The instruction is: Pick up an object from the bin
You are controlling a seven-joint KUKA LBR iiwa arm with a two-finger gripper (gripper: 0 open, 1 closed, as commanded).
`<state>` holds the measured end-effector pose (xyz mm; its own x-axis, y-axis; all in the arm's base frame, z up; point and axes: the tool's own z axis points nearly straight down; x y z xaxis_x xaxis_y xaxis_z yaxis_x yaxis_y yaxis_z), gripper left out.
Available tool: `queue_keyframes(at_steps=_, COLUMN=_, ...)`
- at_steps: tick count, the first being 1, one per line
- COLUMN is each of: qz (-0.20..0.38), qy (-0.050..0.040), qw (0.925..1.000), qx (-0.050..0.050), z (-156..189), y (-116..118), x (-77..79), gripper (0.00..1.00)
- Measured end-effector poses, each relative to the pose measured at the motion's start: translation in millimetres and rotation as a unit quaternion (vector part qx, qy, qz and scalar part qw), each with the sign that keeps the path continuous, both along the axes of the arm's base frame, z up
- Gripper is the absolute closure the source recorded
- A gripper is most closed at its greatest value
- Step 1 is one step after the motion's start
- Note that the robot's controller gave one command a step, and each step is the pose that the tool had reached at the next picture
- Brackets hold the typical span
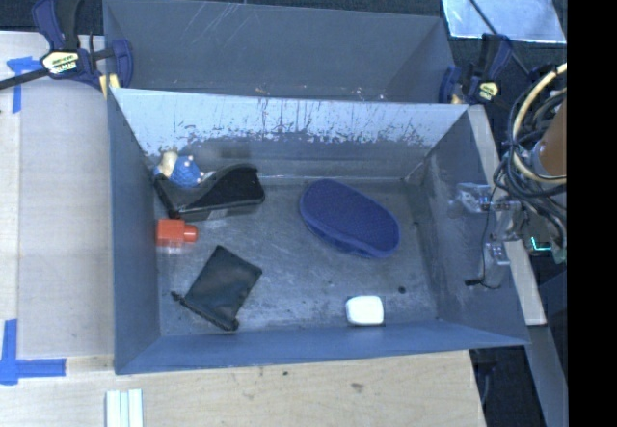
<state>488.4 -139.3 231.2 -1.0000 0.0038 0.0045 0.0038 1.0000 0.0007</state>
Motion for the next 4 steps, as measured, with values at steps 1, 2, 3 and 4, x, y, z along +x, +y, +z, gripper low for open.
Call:
queue_keyframes(at_steps=1, qz=0.017, qy=-0.0006, qw=0.9998, qx=0.002, z=-102.8, y=74.0, x=39.0, gripper=0.0)
queue_keyframes(at_steps=2, qz=-0.053, qy=-0.0063, qw=0.9986, qx=0.0, z=-161.3, y=128.8, x=113.7, gripper=0.0)
queue_keyframes(at_steps=3, qz=-0.053, qy=-0.01, qw=0.9985, qx=-0.001, z=-155.9, y=126.2, x=115.5, gripper=1.0)
queue_keyframes(at_steps=4, qz=-0.048, qy=-0.0083, qw=0.9988, qx=0.0, z=-30.8, y=139.6, x=105.6, gripper=1.0)
